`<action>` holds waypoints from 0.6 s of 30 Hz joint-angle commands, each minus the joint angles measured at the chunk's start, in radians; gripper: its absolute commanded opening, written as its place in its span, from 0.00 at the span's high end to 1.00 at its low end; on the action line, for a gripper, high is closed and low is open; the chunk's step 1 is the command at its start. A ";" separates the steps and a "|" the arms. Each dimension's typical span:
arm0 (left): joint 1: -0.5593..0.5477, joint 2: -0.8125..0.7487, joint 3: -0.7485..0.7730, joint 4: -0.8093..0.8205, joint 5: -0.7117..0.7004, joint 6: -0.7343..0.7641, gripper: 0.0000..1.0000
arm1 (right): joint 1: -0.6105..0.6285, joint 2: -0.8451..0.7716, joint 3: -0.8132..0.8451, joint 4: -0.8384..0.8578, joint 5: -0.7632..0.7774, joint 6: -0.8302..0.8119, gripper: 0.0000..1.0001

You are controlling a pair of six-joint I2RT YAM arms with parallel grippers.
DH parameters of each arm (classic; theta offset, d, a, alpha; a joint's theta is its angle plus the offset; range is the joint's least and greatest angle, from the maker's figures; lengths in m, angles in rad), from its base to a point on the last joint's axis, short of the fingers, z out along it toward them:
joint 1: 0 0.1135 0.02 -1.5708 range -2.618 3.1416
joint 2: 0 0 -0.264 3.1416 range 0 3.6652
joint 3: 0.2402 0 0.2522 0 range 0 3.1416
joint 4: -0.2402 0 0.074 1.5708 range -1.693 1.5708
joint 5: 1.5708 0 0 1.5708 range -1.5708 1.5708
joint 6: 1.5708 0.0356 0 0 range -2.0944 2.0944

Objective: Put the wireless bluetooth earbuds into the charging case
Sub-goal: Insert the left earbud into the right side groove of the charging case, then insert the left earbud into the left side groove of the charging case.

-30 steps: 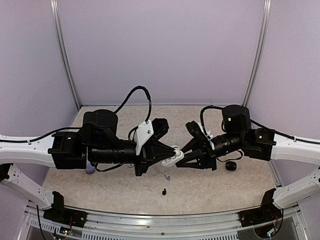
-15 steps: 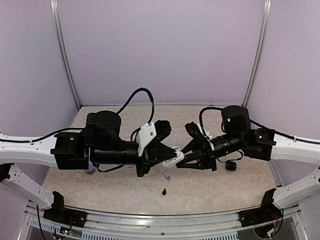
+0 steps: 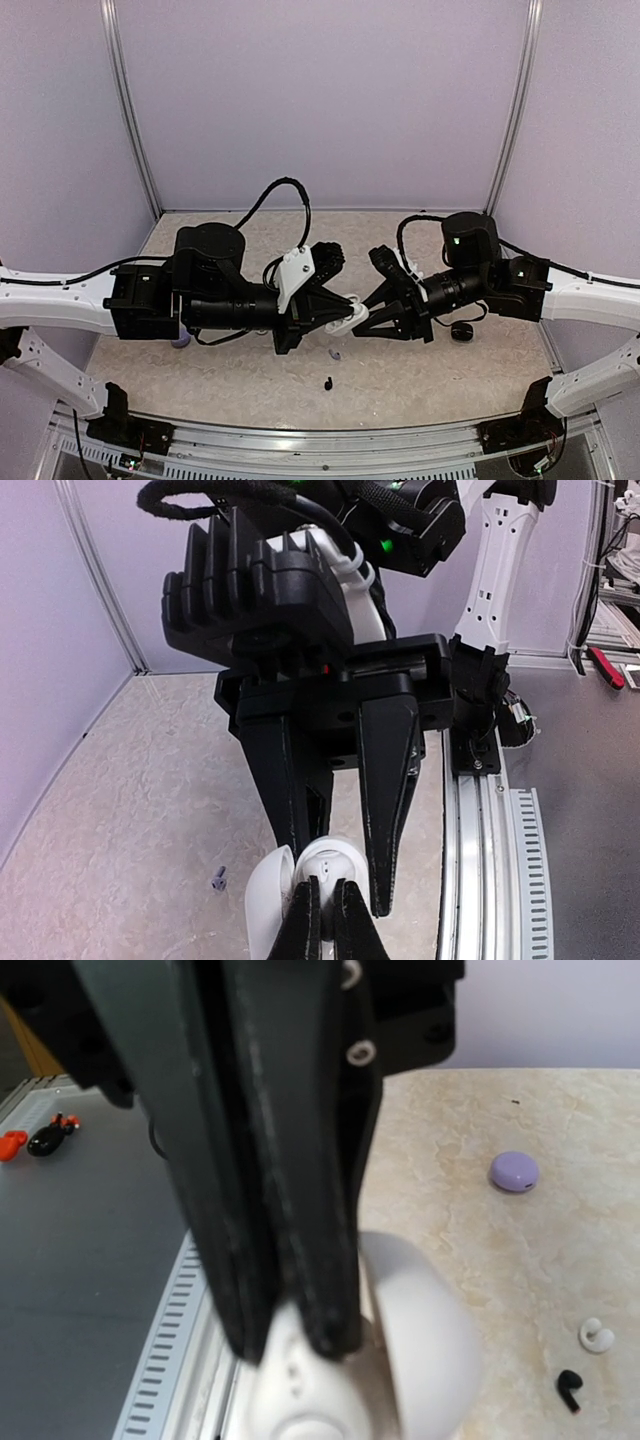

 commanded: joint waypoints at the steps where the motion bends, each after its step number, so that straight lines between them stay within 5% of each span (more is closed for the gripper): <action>1: -0.005 -0.032 0.018 -0.037 -0.011 0.011 1.00 | 0.010 -0.034 0.005 0.086 0.008 0.020 1.00; 18: -0.007 -0.120 -0.034 -0.088 -0.054 -0.020 1.00 | -0.012 -0.039 0.000 0.116 0.022 0.056 1.00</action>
